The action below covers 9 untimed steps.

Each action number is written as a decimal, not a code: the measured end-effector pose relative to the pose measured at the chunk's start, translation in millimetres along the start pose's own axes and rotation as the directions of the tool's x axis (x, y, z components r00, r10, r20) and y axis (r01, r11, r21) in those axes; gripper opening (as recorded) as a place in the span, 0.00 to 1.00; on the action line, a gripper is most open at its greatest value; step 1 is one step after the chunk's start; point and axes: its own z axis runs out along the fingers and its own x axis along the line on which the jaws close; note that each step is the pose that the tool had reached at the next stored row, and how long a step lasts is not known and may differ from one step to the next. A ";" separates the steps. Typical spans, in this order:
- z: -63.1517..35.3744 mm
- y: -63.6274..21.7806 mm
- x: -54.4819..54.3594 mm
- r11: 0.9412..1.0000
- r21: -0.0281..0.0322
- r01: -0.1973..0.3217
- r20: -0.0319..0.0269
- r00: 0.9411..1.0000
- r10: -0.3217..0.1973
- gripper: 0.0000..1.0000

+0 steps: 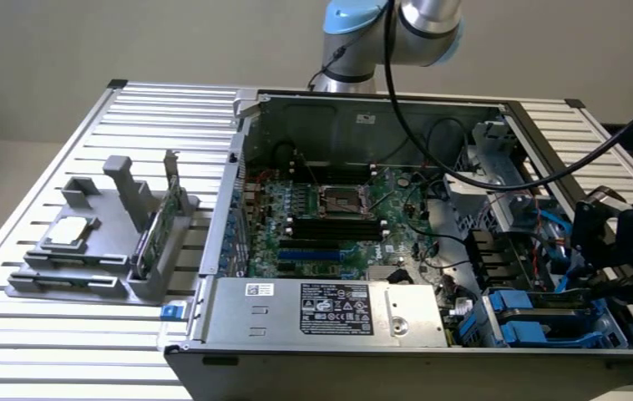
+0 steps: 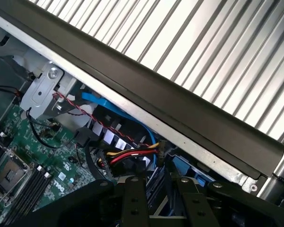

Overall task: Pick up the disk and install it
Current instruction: 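Insert the first disk wire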

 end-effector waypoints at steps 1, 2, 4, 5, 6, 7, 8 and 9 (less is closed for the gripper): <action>0.2 0.0 -0.1 1.000 -0.002 -0.004 -0.001 1.000 0.004 0.30; 0.6 0.0 -0.2 1.000 -0.004 -0.008 -0.002 1.000 0.008 0.30; 1.3 -0.1 -0.5 1.000 -0.008 -0.016 -0.003 1.000 0.016 0.30; 1.6 -0.1 -0.6 1.000 -0.009 -0.021 -0.003 1.000 0.021 0.30; 2.0 -0.2 -0.8 1.000 -0.011 -0.025 -0.003 1.000 0.025 0.30; 2.5 -0.2 -1.0 1.000 -0.013 -0.029 -0.003 1.000 0.029 0.30; 3.0 -0.3 -1.1 0.999 -0.014 -0.033 -0.003 0.999 0.033 0.30; 3.4 -0.3 -1.3 0.999 -0.016 -0.037 -0.004 0.999 0.037 0.30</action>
